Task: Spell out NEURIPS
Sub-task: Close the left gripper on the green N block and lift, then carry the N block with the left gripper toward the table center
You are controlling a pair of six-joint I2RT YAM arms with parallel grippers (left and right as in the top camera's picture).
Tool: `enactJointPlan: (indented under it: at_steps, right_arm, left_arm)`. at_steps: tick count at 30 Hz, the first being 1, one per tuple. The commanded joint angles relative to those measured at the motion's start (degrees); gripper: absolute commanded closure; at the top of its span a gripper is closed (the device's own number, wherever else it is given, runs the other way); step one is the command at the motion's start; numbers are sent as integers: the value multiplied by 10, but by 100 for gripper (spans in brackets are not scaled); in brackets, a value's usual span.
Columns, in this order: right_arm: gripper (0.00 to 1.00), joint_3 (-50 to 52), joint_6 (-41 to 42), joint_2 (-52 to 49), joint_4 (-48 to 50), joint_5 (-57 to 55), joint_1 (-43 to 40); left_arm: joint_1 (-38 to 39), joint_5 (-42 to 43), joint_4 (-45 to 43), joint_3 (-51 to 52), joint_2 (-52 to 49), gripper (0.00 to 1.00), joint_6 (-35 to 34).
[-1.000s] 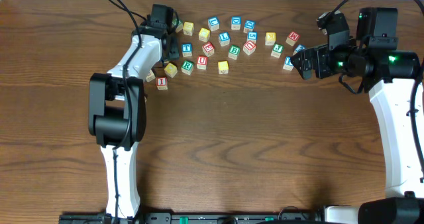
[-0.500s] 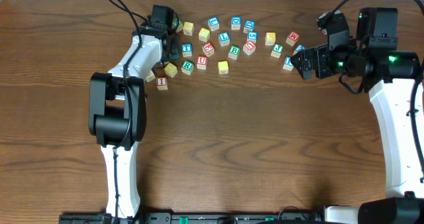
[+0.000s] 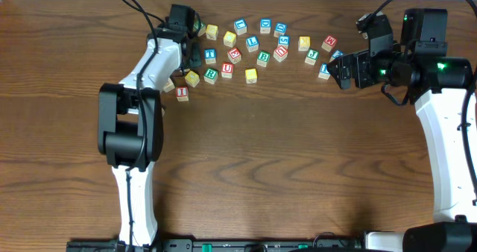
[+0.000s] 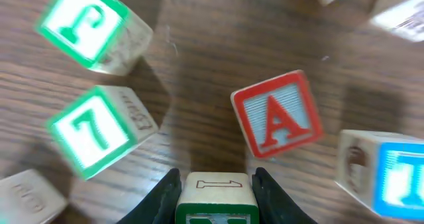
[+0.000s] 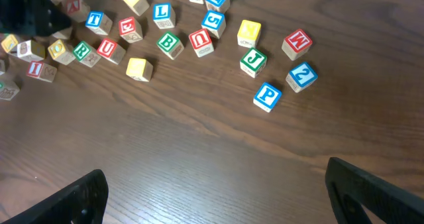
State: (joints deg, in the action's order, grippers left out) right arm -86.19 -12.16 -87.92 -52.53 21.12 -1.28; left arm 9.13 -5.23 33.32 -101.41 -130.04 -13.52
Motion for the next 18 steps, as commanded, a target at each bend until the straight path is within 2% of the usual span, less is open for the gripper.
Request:
enactJointPlan:
  at_steps: [1,11,18]
  right_arm:
    - [1,-12,3,0,0,9,-1]
    - [1,-12,3,0,0,9,-1]
    - [1,-12,3,0,0,9,-1]
  left_arm:
    - [2,-2,10,-10,70,70,-1]
    - [47,-1,93,-10,165,70,-1]
    - [110,24,185,-10,172,70,-19]
